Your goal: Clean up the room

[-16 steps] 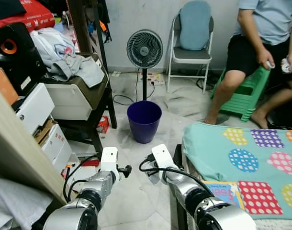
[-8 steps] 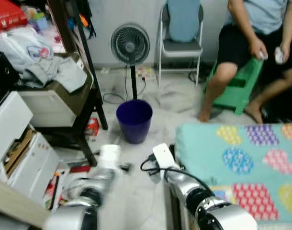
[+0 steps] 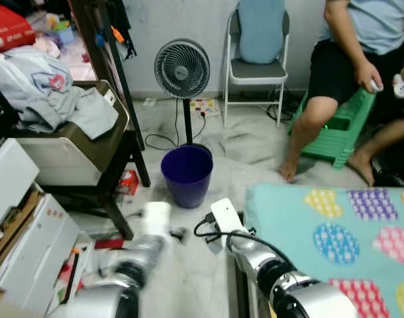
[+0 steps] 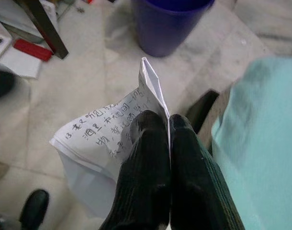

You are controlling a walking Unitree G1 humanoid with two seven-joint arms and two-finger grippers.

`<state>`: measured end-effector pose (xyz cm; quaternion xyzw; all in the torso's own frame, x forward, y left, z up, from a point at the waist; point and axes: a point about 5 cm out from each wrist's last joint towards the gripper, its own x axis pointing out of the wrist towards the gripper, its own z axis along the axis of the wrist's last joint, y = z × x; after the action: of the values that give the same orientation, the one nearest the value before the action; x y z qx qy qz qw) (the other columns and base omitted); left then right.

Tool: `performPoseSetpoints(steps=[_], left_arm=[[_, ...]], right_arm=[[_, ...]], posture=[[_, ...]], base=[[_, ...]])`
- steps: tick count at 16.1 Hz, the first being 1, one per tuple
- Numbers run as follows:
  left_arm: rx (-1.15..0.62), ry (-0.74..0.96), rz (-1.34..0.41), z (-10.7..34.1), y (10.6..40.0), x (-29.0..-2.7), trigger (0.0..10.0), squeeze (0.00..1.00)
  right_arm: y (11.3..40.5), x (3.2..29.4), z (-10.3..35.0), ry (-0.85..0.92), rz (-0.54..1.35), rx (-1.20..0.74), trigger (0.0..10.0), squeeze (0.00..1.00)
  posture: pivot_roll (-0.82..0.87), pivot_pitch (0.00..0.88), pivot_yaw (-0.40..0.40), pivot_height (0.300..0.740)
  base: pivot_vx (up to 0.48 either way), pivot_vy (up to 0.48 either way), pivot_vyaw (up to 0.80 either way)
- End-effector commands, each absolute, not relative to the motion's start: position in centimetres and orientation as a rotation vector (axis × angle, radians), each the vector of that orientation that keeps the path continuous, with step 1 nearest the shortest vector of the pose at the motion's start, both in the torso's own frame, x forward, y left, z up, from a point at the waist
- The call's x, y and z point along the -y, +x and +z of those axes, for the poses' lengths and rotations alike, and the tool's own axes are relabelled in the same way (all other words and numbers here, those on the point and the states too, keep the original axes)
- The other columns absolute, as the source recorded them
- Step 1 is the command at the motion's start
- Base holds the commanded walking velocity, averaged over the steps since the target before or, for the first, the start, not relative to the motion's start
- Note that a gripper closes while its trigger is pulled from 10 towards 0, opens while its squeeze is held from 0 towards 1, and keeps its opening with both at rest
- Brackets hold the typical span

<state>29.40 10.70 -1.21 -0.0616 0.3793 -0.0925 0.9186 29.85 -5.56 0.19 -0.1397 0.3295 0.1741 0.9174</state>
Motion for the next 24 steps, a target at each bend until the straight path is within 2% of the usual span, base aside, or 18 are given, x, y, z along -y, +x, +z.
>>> performPoseSetpoints(steps=[1,5,10,16,24], left_arm=[[-0.768,-0.098,-0.14,-0.83,29.97,-12.9,10.0,0.0],[-0.767,-0.097,-0.139,-0.8,30.0,-12.91,10.0,0.0],[-0.769,-0.098,-0.138,-0.8,30.0,-12.92,10.0,0.0],[-0.766,-0.097,-0.141,-0.78,30.02,-12.87,10.0,0.0],[-0.754,-0.112,-0.149,-0.65,30.13,-12.68,10.0,0.0]], right_arm=[[29.93,3.41,0.98,-0.266,0.407,-0.65,10.0,0.0],[29.95,3.34,1.02,-0.272,0.411,-0.646,10.0,0.0],[29.93,3.34,1.0,-0.271,0.409,-0.648,10.0,0.0],[29.94,3.34,1.01,-0.271,0.408,-0.647,10.0,0.0],[29.94,3.51,0.95,-0.271,0.403,-0.655,10.0,0.0]], posture=[[-0.18,0.0,0.009,0.74],[-0.18,0.0,0.01,0.74],[-0.18,0.0,0.01,0.74],[-0.18,0.0,0.012,0.74],[-0.18,0.0,0.009,0.74]], base=[[0.289,0.0,0.0],[0.286,0.0,0.0],[0.293,0.0,0.7],[0.288,0.0,0.0],[0.0,0.0,-0.1]])
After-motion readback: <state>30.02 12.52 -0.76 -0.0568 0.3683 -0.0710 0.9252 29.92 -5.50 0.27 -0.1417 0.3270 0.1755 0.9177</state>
